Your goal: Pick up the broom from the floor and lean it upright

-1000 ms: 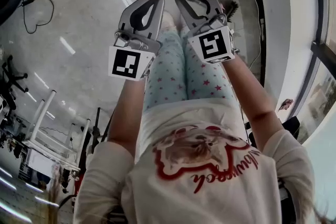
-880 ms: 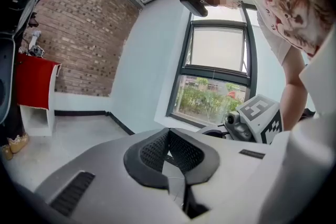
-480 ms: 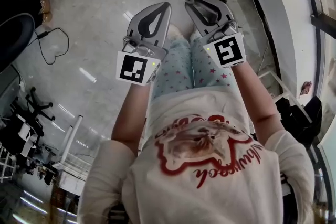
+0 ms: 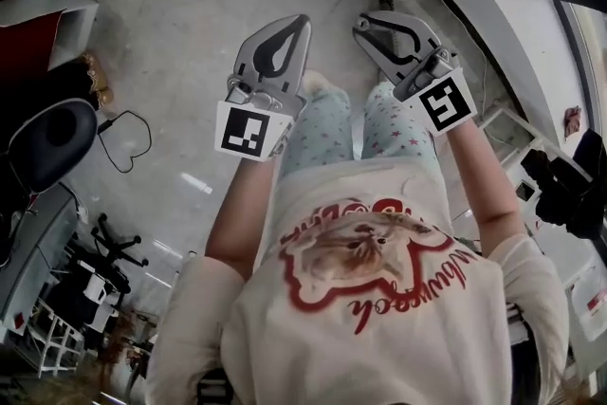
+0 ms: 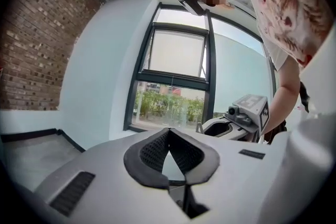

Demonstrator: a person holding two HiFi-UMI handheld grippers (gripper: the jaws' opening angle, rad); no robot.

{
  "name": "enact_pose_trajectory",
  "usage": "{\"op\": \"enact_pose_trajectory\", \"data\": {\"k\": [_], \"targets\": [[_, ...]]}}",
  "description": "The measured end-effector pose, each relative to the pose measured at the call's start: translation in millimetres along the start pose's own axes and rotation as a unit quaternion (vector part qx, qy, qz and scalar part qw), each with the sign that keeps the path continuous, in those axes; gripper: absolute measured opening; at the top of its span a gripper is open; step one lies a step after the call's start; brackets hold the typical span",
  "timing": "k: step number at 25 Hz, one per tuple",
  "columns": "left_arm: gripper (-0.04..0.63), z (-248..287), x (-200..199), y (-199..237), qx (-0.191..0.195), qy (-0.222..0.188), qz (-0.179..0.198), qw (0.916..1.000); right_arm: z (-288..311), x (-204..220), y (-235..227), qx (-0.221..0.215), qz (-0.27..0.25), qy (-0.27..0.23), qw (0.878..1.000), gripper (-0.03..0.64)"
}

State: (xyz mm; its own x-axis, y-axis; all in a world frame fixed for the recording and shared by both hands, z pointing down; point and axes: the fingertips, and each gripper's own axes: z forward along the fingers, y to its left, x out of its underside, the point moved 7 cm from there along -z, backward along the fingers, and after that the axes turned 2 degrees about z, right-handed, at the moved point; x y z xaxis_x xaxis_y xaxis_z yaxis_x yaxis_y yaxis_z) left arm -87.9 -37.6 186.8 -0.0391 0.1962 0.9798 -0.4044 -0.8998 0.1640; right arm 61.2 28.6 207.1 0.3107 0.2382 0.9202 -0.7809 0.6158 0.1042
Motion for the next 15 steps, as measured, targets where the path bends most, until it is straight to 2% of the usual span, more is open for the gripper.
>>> {"op": "enact_pose_trajectory", "data": {"k": [7, 11, 15], "targets": [[0.018, 39.9, -15.5, -60.5, 0.043, 0.009, 0.021, 0.9988, -72.7, 1.6, -33.2, -0.049, -0.014, -0.034, 0.998, 0.094], [0.018, 71.9, -18.9, -103.9, 0.042, 0.013, 0.031, 0.9986, -115.4, 14.7, -68.3, -0.084, 0.001, -0.061, 0.995, 0.095], [0.018, 109.7, -24.2, -142.5, 0.020, 0.012, 0.047, 0.9986, -149.8, 28.0, -108.9, -0.111, 0.026, -0.070, 0.991, 0.095]]}}
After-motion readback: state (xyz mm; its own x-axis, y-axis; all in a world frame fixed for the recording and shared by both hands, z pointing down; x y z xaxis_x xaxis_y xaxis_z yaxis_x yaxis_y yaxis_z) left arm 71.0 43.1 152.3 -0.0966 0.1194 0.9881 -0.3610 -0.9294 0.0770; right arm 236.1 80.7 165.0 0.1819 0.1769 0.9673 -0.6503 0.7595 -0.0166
